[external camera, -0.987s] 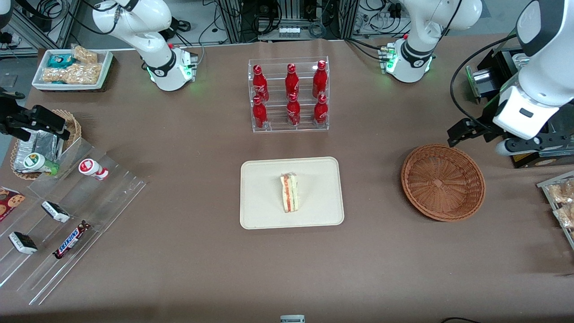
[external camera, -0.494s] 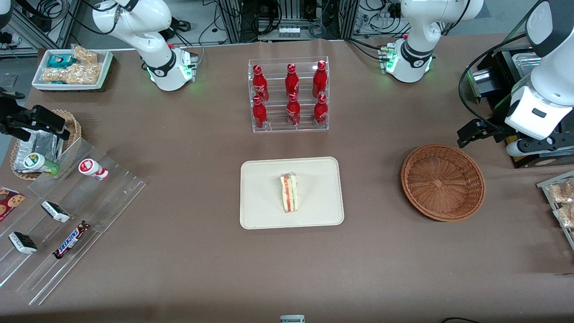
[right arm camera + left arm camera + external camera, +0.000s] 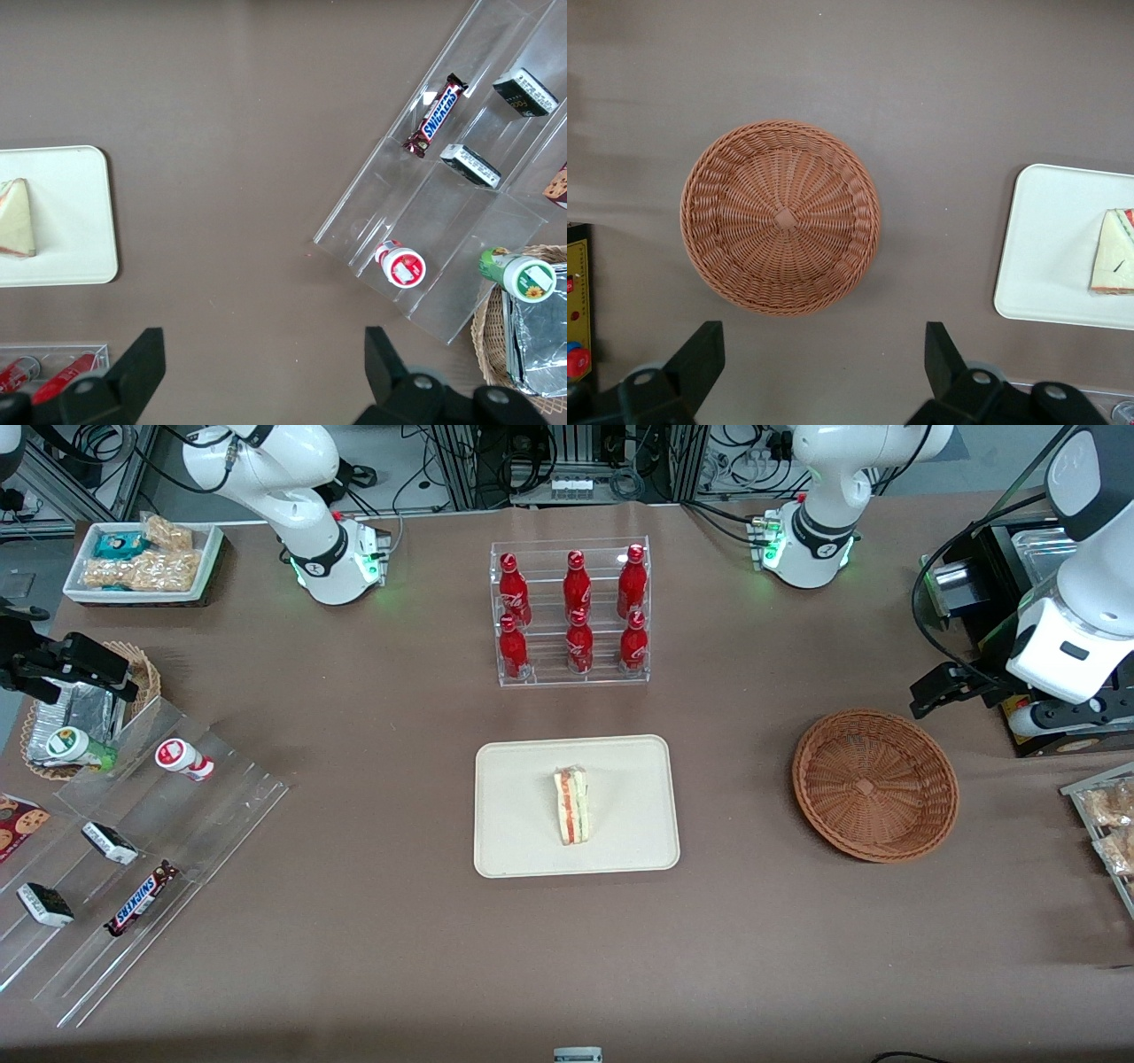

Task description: Place sandwich from basket to tray

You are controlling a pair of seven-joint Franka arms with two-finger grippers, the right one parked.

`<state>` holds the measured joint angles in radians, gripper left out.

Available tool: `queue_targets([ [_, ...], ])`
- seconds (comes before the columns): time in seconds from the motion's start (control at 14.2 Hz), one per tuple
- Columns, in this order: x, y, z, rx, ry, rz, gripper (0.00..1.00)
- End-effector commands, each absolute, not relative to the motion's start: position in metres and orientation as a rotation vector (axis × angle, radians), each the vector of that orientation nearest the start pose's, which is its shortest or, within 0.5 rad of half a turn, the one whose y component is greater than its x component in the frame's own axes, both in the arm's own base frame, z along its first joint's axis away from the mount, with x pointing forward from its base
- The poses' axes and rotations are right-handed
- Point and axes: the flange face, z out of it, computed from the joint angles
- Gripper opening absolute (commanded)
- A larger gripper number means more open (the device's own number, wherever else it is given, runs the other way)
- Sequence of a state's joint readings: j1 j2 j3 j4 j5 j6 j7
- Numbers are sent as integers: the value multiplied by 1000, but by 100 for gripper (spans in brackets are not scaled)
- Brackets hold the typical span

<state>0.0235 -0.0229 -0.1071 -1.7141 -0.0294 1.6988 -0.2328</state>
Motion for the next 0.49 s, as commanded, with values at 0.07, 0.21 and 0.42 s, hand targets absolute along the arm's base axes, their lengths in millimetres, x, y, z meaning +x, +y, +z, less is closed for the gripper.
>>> queue_targets([
  [0.07, 559, -48, 582, -3160, -118, -13, 100],
  [0.21, 561, -43, 580, -3163, -58, -9, 100],
  [0.42, 570, -41, 585, -3173, -61, -23, 100],
])
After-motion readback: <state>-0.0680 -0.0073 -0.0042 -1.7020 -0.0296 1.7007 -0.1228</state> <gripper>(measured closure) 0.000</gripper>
